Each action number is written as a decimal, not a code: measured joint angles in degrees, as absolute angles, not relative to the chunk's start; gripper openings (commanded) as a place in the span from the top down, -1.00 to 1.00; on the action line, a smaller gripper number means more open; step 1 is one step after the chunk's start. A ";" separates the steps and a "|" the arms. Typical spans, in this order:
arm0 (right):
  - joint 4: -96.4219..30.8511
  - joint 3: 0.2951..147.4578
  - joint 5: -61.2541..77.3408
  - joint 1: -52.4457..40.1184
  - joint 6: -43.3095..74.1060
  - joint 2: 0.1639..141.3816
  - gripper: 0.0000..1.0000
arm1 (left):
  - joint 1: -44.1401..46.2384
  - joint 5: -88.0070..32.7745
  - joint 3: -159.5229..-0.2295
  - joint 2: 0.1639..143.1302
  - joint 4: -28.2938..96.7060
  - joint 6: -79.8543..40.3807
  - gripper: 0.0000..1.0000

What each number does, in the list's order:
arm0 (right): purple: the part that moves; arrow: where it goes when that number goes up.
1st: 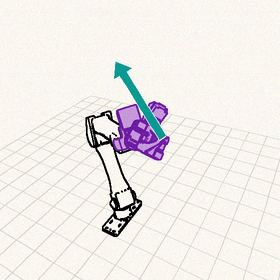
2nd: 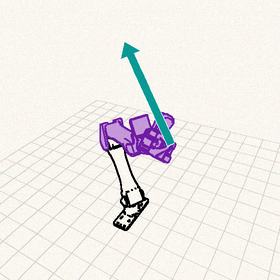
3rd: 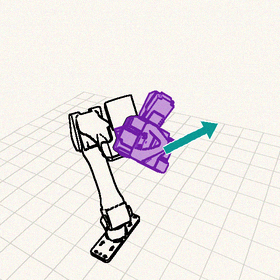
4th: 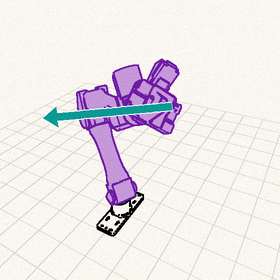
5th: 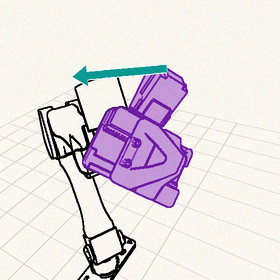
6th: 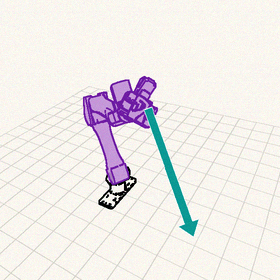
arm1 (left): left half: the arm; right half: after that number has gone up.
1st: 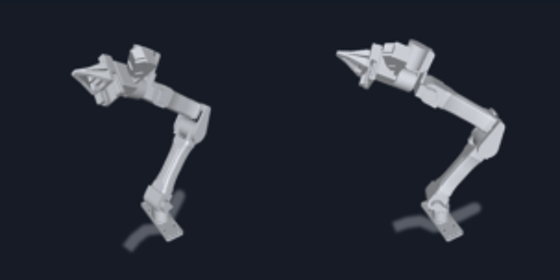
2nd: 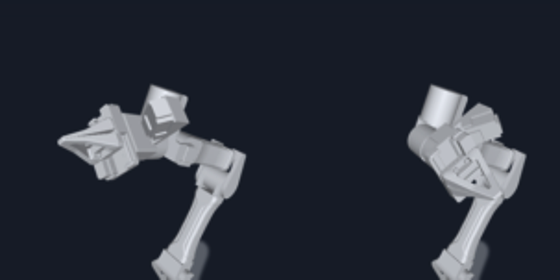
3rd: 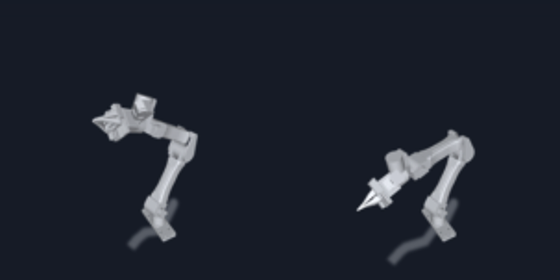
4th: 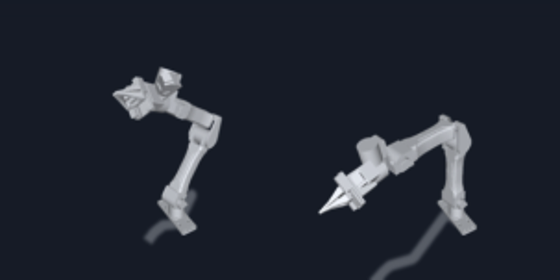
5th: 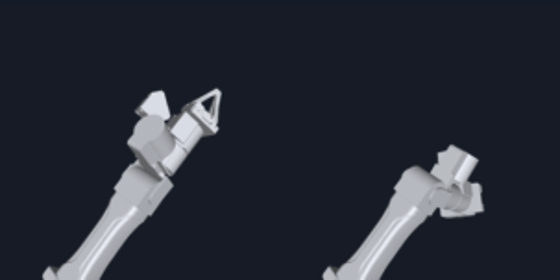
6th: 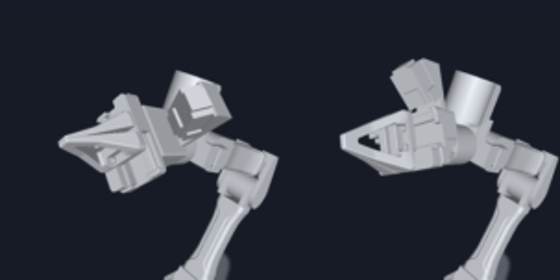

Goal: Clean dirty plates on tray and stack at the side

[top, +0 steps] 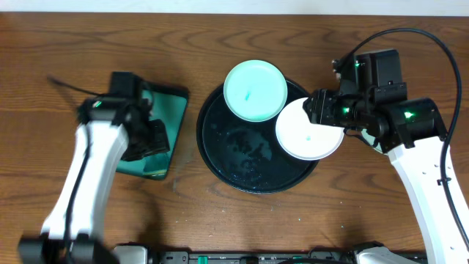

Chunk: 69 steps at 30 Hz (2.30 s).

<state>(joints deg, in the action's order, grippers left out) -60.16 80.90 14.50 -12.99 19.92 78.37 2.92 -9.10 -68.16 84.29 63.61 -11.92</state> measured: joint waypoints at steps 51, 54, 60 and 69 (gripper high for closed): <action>-67.90 80.90 -1.08 -8.54 20.80 91.39 -0.22 | 19.70 -9.21 -74.04 95.88 58.41 -12.47 -0.39; -64.86 80.88 -1.72 -4.45 19.40 97.58 -0.11 | 18.81 -9.23 -75.29 86.15 60.51 -12.97 -0.50; -58.78 80.86 1.04 1.72 12.21 106.87 0.08 | 15.79 -6.96 -75.37 73.84 64.62 -13.52 -0.59; -59.20 80.84 5.48 2.50 7.14 113.91 0.97 | 14.72 -5.61 -75.37 70.15 67.07 -13.52 -0.60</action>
<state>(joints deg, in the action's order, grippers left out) -59.20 80.84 5.48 2.50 7.14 113.91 14.72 -5.61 -75.37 70.15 67.07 -13.52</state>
